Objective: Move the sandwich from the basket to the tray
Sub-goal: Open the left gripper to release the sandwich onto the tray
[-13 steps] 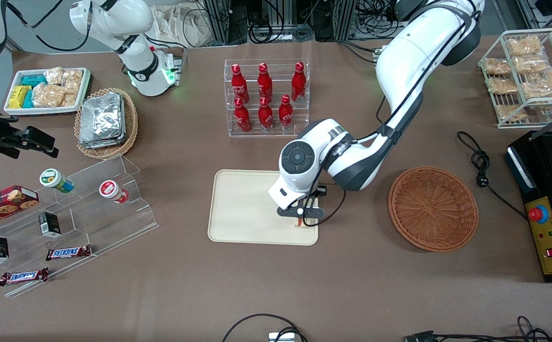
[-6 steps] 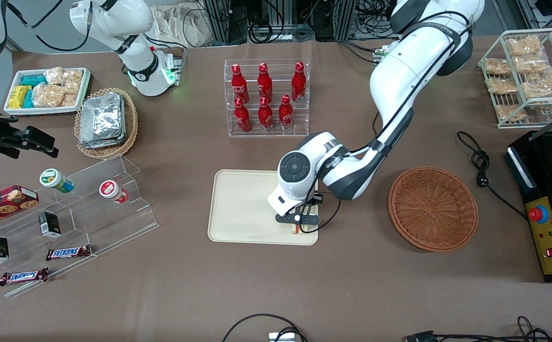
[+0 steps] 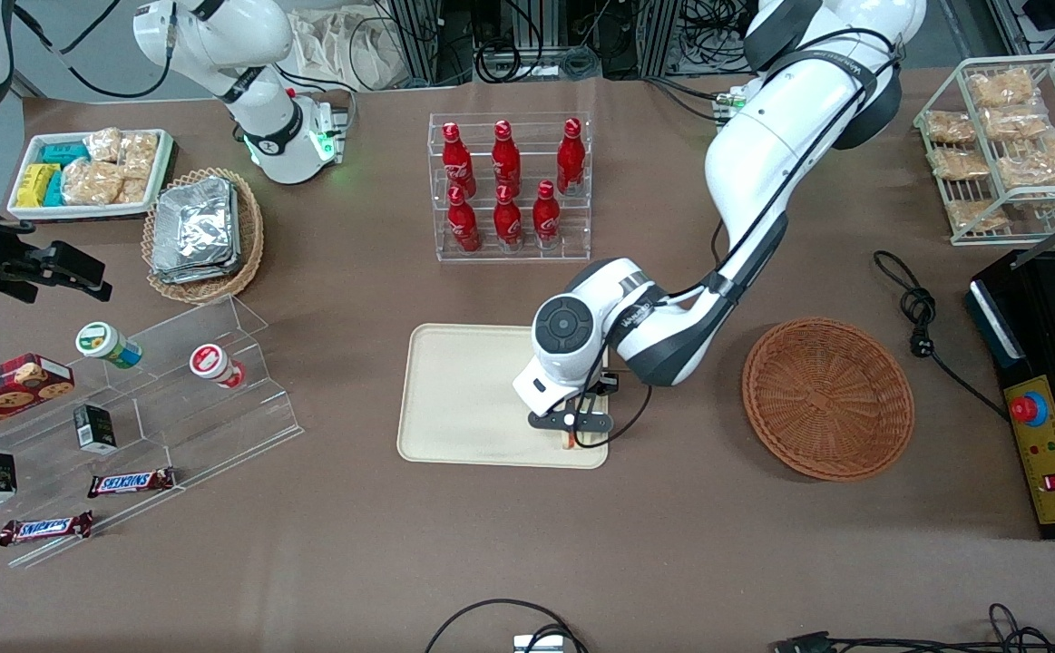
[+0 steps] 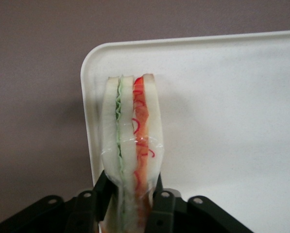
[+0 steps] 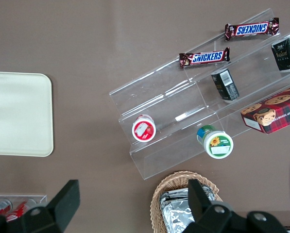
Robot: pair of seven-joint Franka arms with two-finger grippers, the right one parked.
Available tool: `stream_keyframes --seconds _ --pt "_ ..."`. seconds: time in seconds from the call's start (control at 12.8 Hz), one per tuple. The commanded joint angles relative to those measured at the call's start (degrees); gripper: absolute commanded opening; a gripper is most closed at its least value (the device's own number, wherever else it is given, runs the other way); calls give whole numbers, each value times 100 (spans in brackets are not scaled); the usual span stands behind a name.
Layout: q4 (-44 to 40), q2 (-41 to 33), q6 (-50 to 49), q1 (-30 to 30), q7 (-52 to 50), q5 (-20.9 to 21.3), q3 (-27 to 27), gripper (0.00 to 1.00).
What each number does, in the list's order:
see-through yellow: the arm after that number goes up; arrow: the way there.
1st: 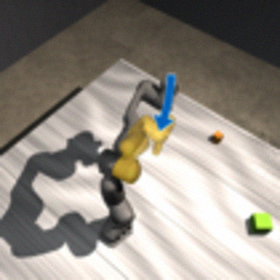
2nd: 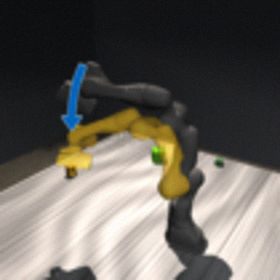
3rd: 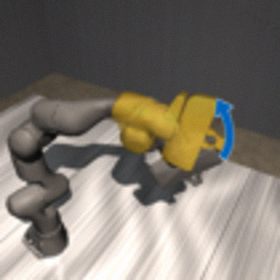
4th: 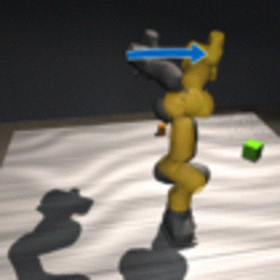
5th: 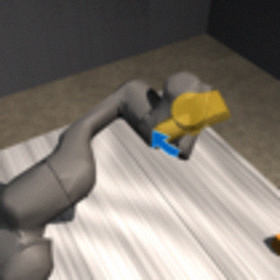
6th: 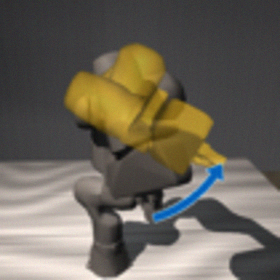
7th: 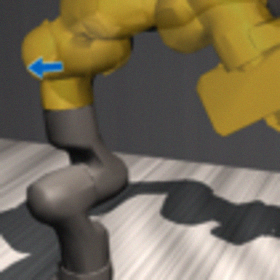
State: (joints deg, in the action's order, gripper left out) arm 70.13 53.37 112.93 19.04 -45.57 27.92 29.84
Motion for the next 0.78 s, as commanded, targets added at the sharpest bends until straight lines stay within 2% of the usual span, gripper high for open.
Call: stream_keyframes --seconds 0.0,0.47,0.7 --pt "-140 51 115 83 -119 100 -39 100" --pt "-96 -54 97 21 -303 73 -39 100" --pt "8 -544 -182 -232 -269 12 -22 100"
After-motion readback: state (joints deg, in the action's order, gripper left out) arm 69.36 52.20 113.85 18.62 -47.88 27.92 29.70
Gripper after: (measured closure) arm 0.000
